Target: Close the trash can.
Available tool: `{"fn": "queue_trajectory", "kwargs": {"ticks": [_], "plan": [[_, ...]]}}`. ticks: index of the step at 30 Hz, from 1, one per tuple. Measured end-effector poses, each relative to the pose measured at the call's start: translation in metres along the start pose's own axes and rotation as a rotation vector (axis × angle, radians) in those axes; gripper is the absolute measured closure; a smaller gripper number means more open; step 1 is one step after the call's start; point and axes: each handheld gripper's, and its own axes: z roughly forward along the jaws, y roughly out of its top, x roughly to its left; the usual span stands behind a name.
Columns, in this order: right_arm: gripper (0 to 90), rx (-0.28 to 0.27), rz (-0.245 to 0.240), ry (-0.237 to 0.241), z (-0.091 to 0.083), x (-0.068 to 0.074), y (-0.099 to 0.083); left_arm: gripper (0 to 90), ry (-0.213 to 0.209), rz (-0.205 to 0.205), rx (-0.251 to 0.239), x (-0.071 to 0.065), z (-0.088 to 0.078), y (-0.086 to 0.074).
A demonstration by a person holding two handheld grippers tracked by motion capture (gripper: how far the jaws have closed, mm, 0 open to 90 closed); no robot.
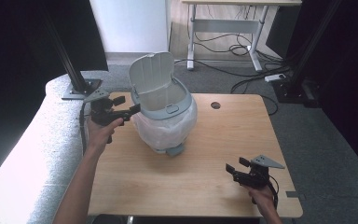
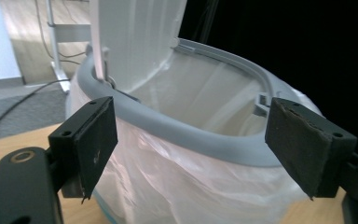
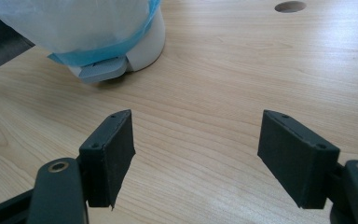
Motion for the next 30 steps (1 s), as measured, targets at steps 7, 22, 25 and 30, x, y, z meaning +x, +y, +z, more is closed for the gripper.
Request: {"fn": "queue_trajectory", "kwargs": {"ticks": [7,22,25,30], "plan": [[26.5,0.008,0.001,0.0,0.002,0.001,-0.002,16.9,0.01,0.005,-0.001,0.009,0.011,0.014],[26.4,0.004,0.005,-0.007,0.001,0.0,-0.001,17.1,-0.015,-0.015,-0.009,0.03,0.035,0.034],[26.4,0.008,0.009,-0.008,0.001,-0.001,-0.002,17.8,-0.019,-0.003,-0.015,0.029,0.037,0.04],[26.4,0.011,0.007,-0.007,0.002,0.0,-0.002,17.9,-0.018,0.015,-0.014,0.025,0.041,0.048]]}}
